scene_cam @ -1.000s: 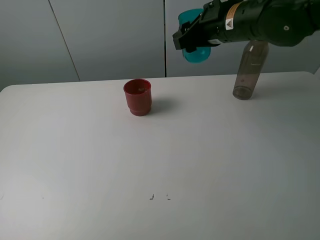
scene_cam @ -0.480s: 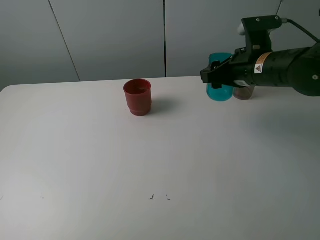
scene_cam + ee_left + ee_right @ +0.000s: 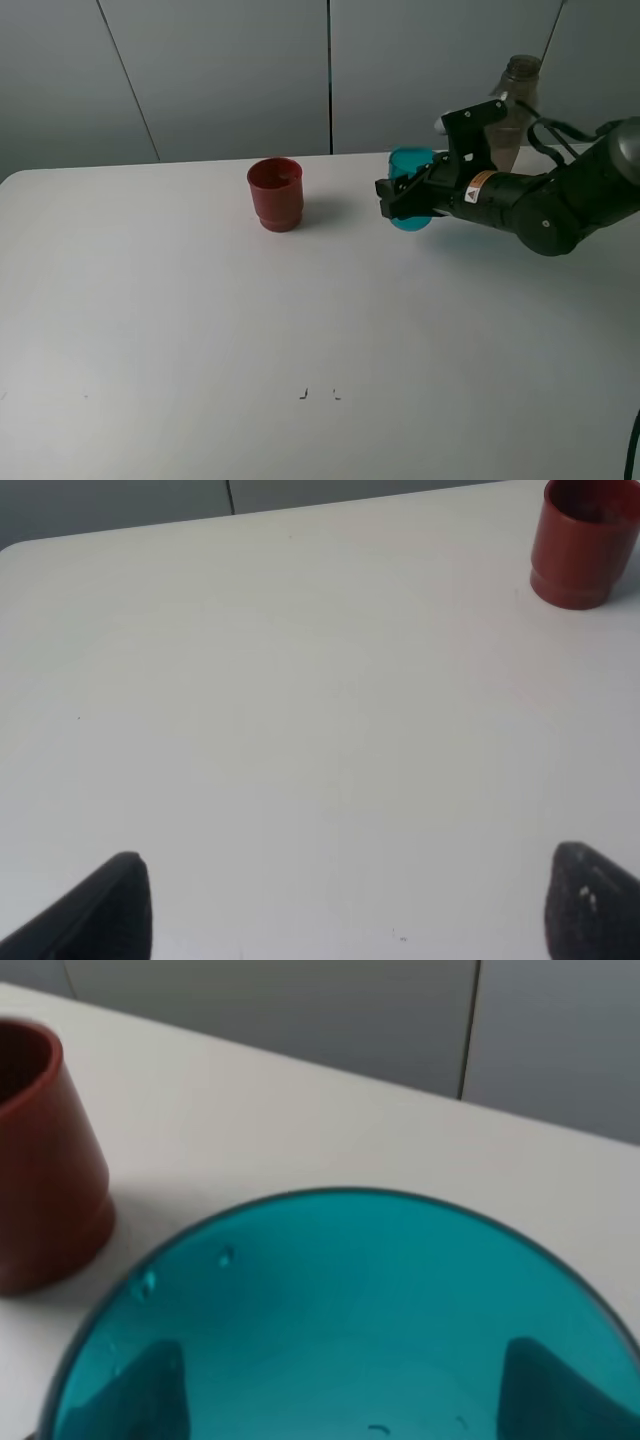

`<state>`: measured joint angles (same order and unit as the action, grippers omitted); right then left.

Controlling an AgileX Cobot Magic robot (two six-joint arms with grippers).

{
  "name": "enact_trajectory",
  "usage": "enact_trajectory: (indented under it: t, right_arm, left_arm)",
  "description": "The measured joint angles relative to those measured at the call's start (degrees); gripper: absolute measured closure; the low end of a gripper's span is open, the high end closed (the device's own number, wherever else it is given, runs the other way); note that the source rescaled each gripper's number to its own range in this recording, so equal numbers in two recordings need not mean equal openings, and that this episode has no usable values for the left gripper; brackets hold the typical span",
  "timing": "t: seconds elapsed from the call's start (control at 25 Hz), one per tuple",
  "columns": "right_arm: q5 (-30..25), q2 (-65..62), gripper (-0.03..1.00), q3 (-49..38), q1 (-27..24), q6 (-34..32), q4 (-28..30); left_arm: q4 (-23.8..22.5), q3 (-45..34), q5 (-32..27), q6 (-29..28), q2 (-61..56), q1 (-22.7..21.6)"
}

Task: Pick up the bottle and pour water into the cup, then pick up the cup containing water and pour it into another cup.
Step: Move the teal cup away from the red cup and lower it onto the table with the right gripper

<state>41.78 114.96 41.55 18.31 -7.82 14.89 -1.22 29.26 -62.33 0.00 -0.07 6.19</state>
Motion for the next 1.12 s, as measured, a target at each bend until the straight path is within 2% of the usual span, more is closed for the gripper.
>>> enact_trajectory:
  t: [0.32, 0.88, 0.92, 0.96, 1.04, 1.08, 1.12]
  right_arm:
    - [2.25, 4.24, 0.92, 0.00, 0.00, 4.21, -1.41]
    - [3.84, 5.20, 0.92, 0.08, 0.00, 3.29, -2.22]
    - [3.84, 5.20, 0.88, 0.08, 0.00, 2.51, -2.22]
    - [3.84, 5.20, 0.75, 0.08, 0.00, 1.67, -2.07]
    - [3.24, 5.20, 0.28, 0.08, 0.00, 0.48, -1.96]
    - [2.61, 5.20, 0.10, 0.08, 0.00, -0.11, -1.96]
    - [1.67, 5.20, 0.03, 0.08, 0.00, -0.57, -1.96]
  left_arm:
    - [0.00, 0.00, 0.00, 0.39, 0.00, 0.00]
    - [0.00, 0.00, 0.00, 0.39, 0.00, 0.00]
    - [0.00, 0.00, 0.00, 0.39, 0.00, 0.00]
    - [0.00, 0.00, 0.00, 0.39, 0.00, 0.00]
    - [0.00, 0.00, 0.00, 0.39, 0.00, 0.00]
    - [0.00, 0.00, 0.00, 0.39, 0.00, 0.00]
    - [0.00, 0.00, 0.00, 0.39, 0.00, 0.00]
